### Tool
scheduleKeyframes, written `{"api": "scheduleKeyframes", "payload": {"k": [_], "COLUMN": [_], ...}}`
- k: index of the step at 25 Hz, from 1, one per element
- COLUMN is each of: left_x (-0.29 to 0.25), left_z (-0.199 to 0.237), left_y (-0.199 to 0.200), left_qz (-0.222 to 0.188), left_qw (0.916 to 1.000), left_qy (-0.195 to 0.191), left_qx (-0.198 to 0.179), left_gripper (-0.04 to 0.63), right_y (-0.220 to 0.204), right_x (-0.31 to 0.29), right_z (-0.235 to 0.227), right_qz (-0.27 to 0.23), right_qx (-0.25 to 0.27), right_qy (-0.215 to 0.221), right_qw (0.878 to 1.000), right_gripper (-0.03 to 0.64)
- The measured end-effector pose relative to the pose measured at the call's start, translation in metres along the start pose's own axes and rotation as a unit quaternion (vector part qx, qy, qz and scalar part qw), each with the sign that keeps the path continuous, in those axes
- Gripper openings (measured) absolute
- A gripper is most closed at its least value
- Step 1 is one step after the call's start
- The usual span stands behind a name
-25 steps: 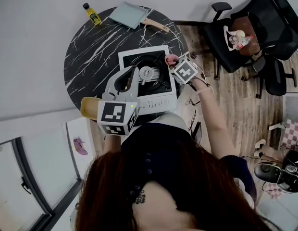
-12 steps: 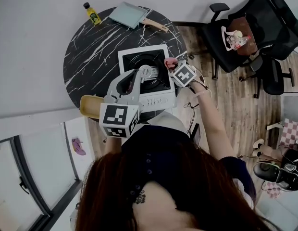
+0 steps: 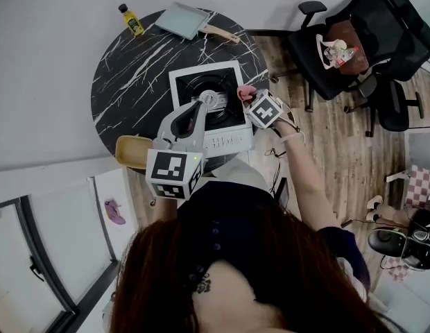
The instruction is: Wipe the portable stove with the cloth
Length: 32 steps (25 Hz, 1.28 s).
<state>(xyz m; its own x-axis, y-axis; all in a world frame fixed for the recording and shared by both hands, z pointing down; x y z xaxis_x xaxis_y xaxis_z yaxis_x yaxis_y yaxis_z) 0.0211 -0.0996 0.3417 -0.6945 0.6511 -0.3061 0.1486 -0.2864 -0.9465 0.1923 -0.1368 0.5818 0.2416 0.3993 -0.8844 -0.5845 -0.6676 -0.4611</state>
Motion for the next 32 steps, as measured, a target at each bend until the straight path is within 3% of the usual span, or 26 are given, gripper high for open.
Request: {"api": "scheduleKeyframes", "payload": {"k": [32], "left_x": [0.050], "left_z": [-0.017], "left_y": [-0.015], "left_qz": [-0.012], "left_qw": [0.9999], "left_qy": [-0.003], "left_qx": [0.012], "left_gripper": [0.012], "right_y": [-0.042], "right_x": [0.025], "right_z": [0.052], "right_qz": [0.008], "right_qx": [-0.027], "right_qy": [-0.014], "right_qw": [0.999], "right_gripper": [0.032]}}
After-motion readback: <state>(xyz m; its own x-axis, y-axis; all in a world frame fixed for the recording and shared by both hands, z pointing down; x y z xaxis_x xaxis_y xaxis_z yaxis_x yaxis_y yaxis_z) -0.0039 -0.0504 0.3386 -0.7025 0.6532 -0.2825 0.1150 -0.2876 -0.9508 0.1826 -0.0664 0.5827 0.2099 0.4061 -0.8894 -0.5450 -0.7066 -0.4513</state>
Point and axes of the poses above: the fingertips, and each gripper's own axes: x backward along the fingers, z to its left, y out of its top, the point moved 3 cm from there along x, backward along the fingers, and after that the axes turned 1 degree about x, right-handed, at the moved point
